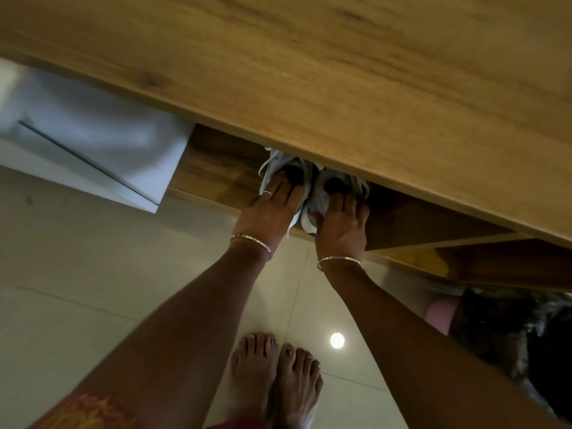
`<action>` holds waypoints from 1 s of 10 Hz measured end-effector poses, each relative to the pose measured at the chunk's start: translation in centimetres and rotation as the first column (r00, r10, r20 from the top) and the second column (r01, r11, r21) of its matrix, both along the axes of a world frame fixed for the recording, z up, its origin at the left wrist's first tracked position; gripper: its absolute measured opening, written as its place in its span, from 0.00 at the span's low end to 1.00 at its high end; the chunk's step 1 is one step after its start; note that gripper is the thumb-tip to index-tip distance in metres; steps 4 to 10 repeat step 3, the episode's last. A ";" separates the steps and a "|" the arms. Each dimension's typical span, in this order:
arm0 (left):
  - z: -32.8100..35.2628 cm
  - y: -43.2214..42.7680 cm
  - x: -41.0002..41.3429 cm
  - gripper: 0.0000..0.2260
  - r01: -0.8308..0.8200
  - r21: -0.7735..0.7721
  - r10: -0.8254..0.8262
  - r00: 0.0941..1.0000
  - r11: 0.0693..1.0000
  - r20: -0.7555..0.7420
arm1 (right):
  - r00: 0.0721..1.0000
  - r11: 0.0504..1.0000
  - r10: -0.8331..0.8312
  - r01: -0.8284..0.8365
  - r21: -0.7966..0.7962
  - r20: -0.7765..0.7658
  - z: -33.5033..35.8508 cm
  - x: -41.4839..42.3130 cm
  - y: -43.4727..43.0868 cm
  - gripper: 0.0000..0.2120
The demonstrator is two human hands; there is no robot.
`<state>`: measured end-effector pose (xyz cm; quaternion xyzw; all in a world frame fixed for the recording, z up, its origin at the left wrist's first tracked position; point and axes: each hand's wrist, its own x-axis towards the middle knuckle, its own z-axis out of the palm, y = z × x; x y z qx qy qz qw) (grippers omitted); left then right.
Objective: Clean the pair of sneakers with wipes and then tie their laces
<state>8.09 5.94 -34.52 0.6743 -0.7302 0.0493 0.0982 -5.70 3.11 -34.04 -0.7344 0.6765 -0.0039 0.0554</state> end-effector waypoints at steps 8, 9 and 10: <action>7.1 4.7 -0.9 0.35 -0.082 0.304 0.140 0.975 0.949 -0.172 | 0.992 0.984 0.050 -0.069 0.165 0.117 6.3 -3.4 5.1 0.38; 7.1 4.7 -0.9 0.35 -0.082 0.304 0.140 0.975 0.949 -0.172 | 0.992 0.984 0.050 -0.069 0.165 0.117 6.3 -3.4 5.1 0.38; 7.1 4.7 -0.9 0.35 -0.082 0.304 0.140 0.975 0.949 -0.172 | 0.992 0.984 0.050 -0.069 0.165 0.117 6.3 -3.4 5.1 0.38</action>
